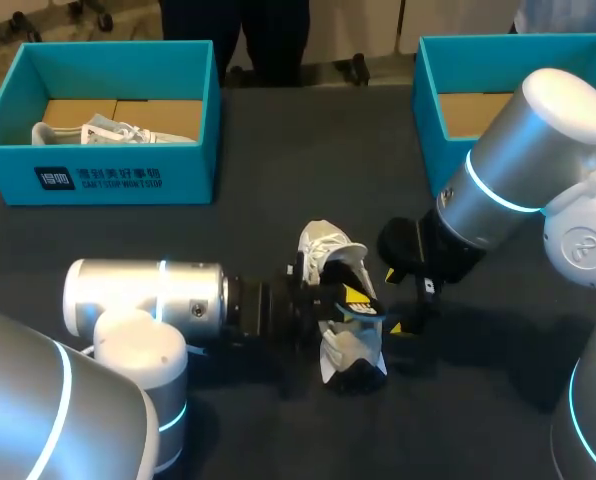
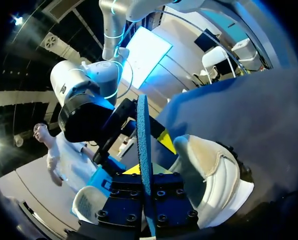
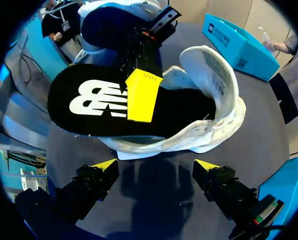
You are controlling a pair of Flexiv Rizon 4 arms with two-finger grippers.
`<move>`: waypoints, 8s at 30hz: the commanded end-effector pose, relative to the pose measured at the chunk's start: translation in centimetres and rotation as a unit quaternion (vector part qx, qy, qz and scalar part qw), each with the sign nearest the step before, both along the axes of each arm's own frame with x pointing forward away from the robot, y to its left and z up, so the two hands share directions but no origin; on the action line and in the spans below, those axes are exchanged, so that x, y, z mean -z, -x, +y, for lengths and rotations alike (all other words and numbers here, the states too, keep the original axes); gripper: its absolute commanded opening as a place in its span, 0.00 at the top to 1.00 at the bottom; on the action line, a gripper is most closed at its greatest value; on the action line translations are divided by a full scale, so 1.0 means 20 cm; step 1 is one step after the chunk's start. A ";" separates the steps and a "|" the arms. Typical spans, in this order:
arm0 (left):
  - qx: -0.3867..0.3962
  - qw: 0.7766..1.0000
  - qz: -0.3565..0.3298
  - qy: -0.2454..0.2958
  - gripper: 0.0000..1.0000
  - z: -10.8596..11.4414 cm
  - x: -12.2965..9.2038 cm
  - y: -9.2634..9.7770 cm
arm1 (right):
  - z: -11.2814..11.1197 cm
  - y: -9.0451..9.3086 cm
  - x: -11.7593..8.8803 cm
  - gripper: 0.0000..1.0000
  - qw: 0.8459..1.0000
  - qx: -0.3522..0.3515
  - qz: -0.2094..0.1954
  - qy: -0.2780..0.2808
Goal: Take the shoe out of the shoebox, open the shoe tongue, remove and reinsert the insole, then place the shoe into the shoebox
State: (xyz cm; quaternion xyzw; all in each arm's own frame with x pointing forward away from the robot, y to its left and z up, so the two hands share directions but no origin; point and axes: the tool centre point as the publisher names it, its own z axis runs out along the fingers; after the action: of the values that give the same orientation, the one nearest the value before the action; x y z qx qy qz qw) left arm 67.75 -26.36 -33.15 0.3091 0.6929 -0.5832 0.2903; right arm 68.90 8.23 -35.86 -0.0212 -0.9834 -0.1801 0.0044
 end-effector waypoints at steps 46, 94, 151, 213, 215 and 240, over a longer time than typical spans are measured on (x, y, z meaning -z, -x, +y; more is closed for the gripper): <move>0.020 0.998 -0.035 -0.047 1.00 0.02 0.10 -0.05 | 0.01 0.00 0.01 0.00 1.000 0.000 0.000 0.001; 0.012 0.996 -0.009 -0.083 1.00 -0.01 0.16 -0.12 | 0.01 0.00 0.01 0.00 1.000 0.000 0.000 0.001; 0.027 0.982 0.016 -0.189 0.91 0.08 0.11 -0.07 | 0.01 0.00 0.01 0.00 1.000 0.000 0.000 0.001; 0.183 0.905 0.034 -0.383 0.51 0.39 -0.08 -0.09 | -0.61 -0.04 -0.39 0.00 0.998 -0.038 0.004 0.059; 0.201 0.895 0.031 -0.397 0.52 0.42 -0.11 -0.10 | -0.64 -0.03 -0.40 0.00 0.997 -0.035 0.005 0.061; 0.335 0.799 -0.056 -0.496 1.00 0.49 -0.35 -0.14 | -0.69 -0.02 -0.41 0.00 0.998 -0.021 0.010 0.065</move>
State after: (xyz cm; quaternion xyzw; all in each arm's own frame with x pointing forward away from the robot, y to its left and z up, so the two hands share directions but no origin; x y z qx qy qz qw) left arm 70.19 -16.06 -26.21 0.6472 0.7263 -0.2265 -0.0476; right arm 69.29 -5.68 -27.57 -0.0030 -0.9931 -0.1163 0.0174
